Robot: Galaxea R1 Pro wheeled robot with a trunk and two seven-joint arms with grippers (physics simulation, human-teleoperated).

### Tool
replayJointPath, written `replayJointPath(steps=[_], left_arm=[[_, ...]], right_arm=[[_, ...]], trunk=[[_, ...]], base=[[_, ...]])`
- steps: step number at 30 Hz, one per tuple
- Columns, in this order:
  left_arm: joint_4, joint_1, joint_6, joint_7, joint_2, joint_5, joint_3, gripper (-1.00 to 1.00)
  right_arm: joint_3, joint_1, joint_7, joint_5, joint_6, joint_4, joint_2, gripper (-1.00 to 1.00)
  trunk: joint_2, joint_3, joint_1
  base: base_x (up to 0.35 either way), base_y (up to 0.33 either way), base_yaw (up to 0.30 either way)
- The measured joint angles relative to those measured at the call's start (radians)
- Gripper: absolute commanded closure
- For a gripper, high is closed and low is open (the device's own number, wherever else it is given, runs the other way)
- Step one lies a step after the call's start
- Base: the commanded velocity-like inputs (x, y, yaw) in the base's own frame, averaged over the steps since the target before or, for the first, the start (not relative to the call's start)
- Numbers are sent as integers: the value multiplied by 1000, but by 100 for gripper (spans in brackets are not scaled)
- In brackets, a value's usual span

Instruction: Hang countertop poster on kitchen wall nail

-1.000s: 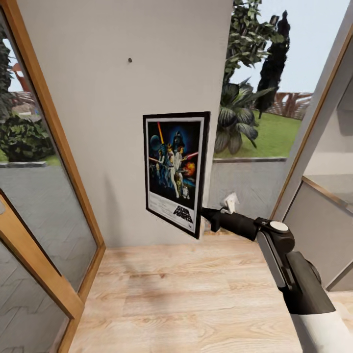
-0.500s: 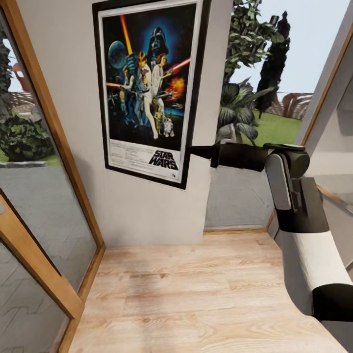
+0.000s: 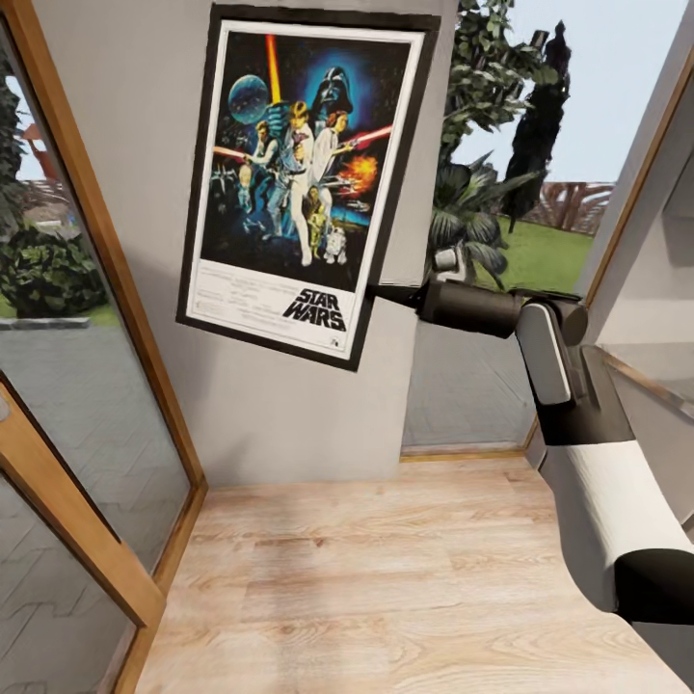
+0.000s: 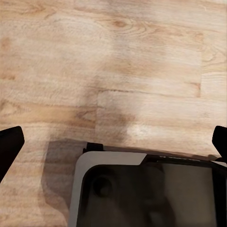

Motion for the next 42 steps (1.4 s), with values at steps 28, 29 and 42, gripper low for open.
replayJointPath(steps=[28,29,42], left_arm=[[-1,0,0,0,0,0,0,-100],[-1,0,0,0,0,0,0,-100],[-1,0,0,0,0,0,0,-100]], right_arm=[[146,-3,3,77,6,-74,-41,100],[146,-3,3,77,7,-74,-41,100],[147,-66,4,93,8,-48,-41,100]], trunk=[[0,0,0],[0,0,0],[0,0,0]], base=[[0,0,0],[0,0,0],[0,0,0]])
